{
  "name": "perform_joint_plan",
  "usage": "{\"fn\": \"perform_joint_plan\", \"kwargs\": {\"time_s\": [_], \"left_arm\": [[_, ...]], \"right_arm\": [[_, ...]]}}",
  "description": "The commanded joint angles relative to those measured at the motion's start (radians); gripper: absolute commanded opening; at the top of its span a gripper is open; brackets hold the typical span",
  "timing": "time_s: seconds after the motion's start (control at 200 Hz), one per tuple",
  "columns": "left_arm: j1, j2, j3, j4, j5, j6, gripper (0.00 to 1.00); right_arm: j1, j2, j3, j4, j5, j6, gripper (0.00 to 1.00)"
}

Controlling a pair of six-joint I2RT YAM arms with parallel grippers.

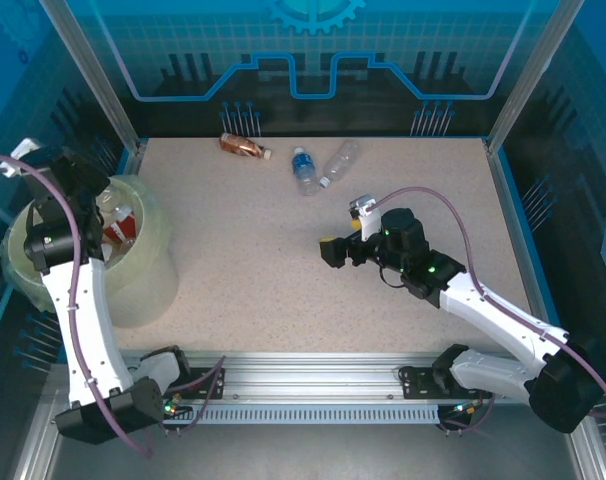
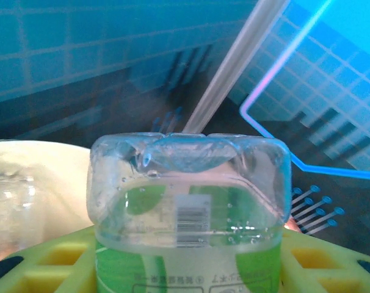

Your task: Put the plastic bottles in the bin

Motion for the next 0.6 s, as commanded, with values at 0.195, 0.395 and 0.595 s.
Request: {"fn": "perform_joint_plan", "kwargs": {"time_s": [0.195, 0.395, 0.595], "left_arm": [[0.118, 0.046, -0.048, -0.023, -0.024, -0.145, 0.64], [0.118, 0.063, -0.021, -0.074, -0.09, -0.191, 0.91], [0.117, 0.057, -0.009, -0.073, -0.048, -0.192, 0.92]], "right_arm": [[0.005, 0.0, 0.037, -0.011, -0.018, -0.018, 1.0], [0.006, 0.0, 0.04, -0.023, -0.021, -0.018, 1.0], [0.006, 0.0, 0.036, -0.028, -0.021, -0.018, 1.0]]}}
